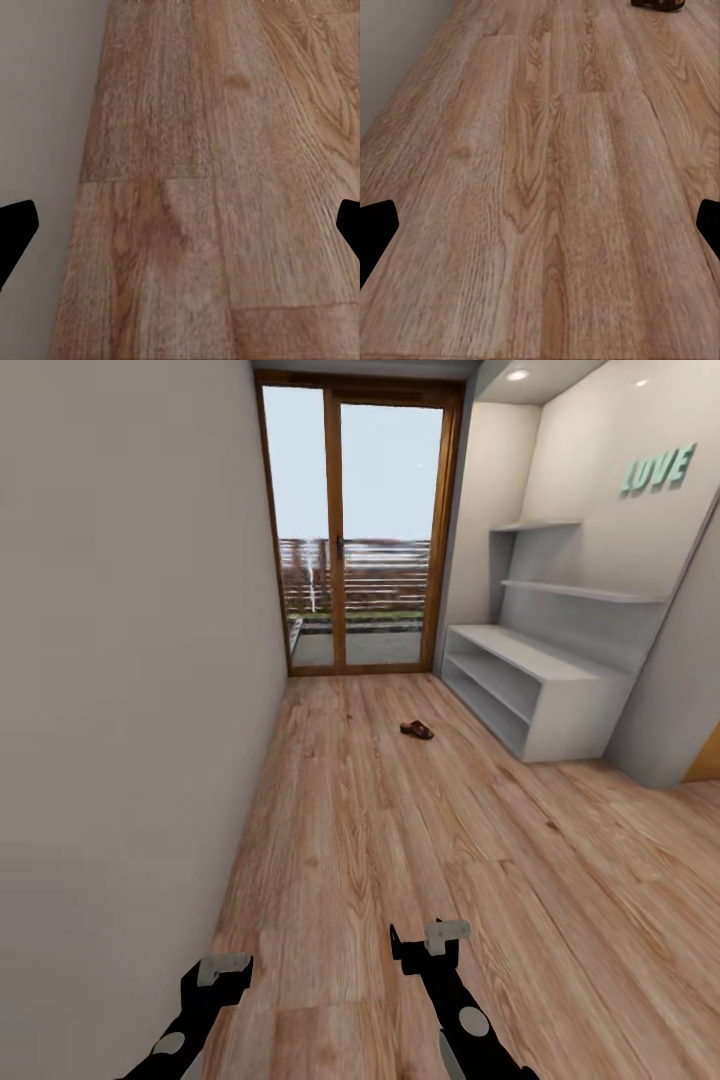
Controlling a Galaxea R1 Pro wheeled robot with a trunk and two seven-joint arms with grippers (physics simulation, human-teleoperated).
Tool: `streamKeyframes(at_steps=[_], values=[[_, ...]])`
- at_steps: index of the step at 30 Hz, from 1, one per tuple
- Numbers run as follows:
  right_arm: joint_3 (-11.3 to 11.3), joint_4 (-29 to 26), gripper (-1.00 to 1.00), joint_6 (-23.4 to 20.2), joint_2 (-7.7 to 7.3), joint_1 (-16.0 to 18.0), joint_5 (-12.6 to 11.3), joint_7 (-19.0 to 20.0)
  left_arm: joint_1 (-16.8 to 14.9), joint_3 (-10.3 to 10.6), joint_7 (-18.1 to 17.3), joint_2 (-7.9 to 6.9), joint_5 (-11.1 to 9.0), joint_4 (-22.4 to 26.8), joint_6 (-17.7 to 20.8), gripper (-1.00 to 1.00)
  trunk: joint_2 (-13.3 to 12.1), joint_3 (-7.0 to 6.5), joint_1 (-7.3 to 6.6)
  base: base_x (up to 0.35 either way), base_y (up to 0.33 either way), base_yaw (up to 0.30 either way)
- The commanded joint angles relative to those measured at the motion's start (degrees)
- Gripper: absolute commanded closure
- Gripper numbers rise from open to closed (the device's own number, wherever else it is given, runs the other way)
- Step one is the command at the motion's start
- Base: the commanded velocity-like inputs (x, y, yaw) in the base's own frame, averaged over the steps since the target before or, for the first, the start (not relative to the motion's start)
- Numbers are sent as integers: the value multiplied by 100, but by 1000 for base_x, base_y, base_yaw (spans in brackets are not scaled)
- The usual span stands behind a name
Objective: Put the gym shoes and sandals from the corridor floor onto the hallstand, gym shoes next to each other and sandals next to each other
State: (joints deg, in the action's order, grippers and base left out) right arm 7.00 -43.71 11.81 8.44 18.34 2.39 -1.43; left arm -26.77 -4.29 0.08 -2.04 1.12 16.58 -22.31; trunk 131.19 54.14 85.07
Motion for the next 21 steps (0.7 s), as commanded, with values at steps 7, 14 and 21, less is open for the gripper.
streamKeyframes(at_steps=[7, 14, 21], values=[[3, 3, -100, 14, 0, 3, 25, -15, -4, -20, 1, 2, 11, -5, -19, -100, 2, 5, 1, 298, 0, 0], [3, 5, -100, 14, 0, 3, 25, -15, -4, -20, 1, 2, 11, -5, -19, -100, 2, 5, 1, 210, 0, 0], [3, 9, -100, 14, 0, 3, 25, -15, -4, -19, 1, 2, 11, -5, -19, -100, 2, 5, 1, 61, 0, 0]])
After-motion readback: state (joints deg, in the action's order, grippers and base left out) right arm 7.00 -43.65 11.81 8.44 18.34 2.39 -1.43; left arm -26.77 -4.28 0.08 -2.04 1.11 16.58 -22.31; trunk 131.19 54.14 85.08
